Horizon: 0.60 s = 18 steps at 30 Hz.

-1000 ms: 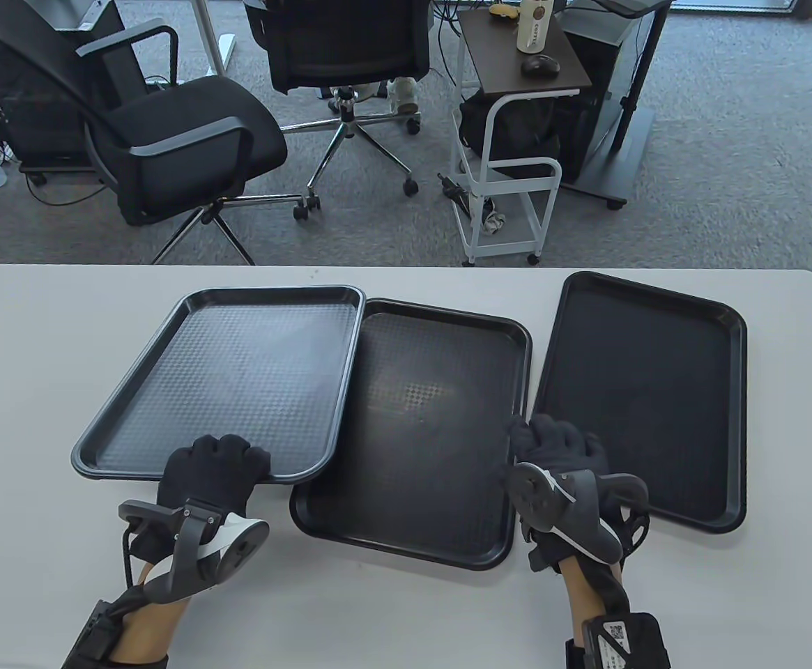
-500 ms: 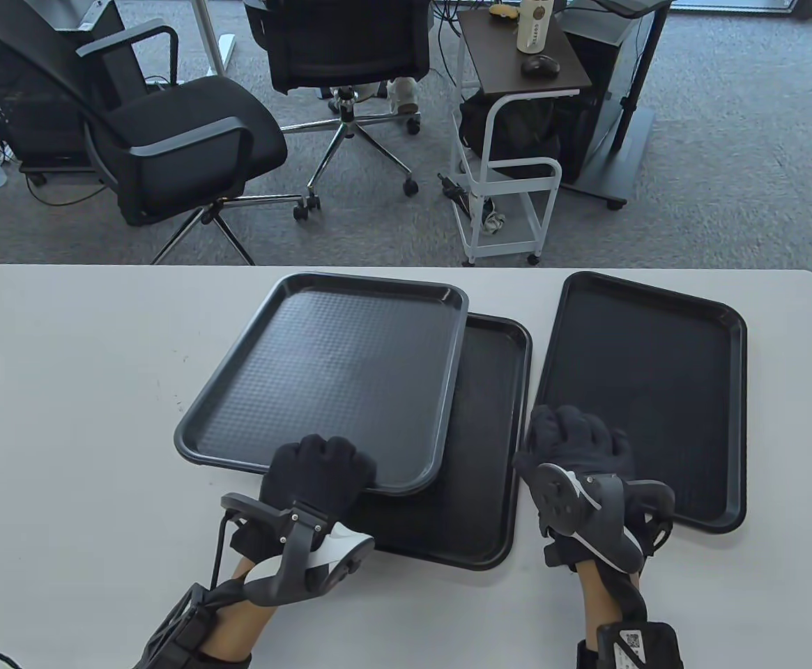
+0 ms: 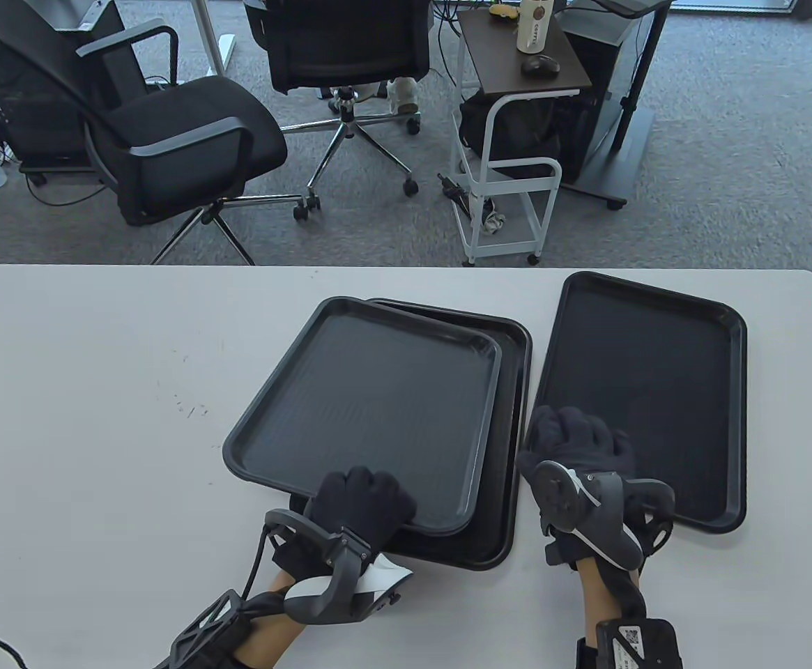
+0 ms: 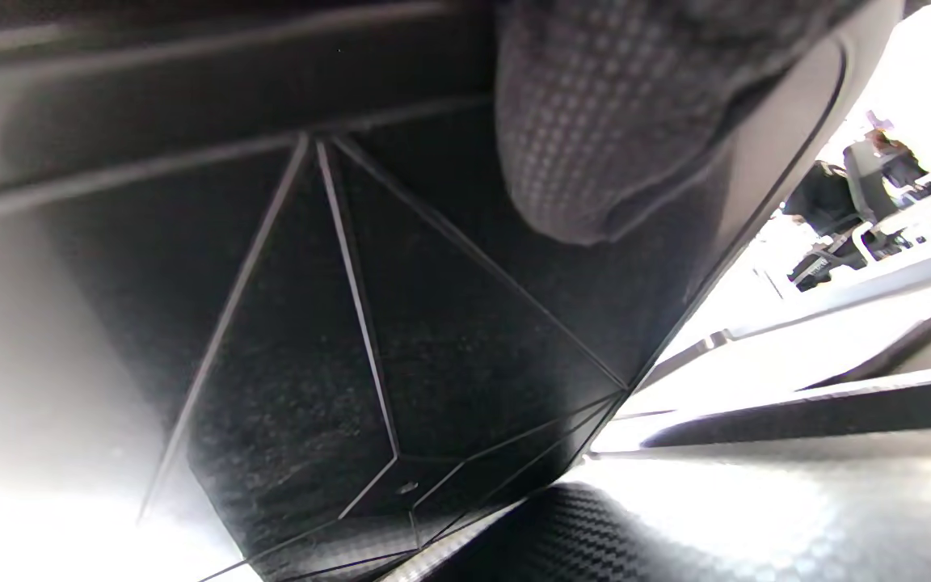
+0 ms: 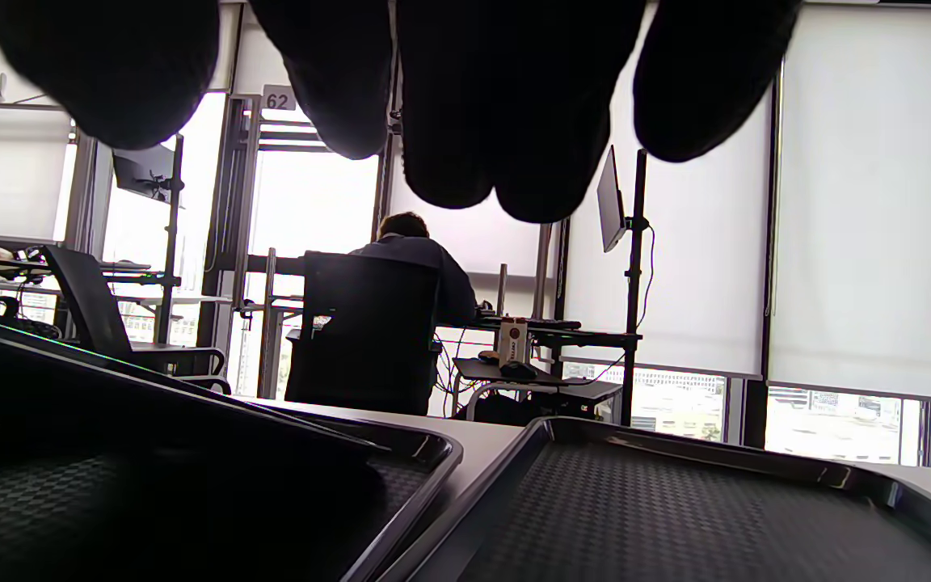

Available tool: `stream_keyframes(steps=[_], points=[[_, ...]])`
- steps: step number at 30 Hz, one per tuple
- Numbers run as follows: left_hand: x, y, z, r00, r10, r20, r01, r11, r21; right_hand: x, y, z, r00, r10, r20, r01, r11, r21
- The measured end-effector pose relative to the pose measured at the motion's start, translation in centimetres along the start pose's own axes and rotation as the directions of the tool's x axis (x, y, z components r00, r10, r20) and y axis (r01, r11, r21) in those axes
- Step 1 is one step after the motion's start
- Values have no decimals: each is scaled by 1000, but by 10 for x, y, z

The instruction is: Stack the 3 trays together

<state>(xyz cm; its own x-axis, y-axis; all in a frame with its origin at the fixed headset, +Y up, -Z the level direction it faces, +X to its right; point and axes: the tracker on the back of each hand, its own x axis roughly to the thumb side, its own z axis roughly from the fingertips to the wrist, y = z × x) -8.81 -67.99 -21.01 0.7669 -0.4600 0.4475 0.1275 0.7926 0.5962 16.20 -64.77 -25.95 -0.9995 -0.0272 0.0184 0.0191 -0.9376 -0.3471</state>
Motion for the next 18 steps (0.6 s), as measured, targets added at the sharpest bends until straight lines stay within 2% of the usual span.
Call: stream_keyframes(steps=[7,13,18], points=[[21,1,-3,998,53,43,-53,999,4,1,0,0,1000,-5,-1,5,1000,10],[30,-7,-3,993,46,105,-40,997,-59,1,-1,1,1000,-6,2,6,1000,24],[29,-11,-2,991,83,108,-71,991,-114,2,0,1,1000,-4,5,3,999,43]])
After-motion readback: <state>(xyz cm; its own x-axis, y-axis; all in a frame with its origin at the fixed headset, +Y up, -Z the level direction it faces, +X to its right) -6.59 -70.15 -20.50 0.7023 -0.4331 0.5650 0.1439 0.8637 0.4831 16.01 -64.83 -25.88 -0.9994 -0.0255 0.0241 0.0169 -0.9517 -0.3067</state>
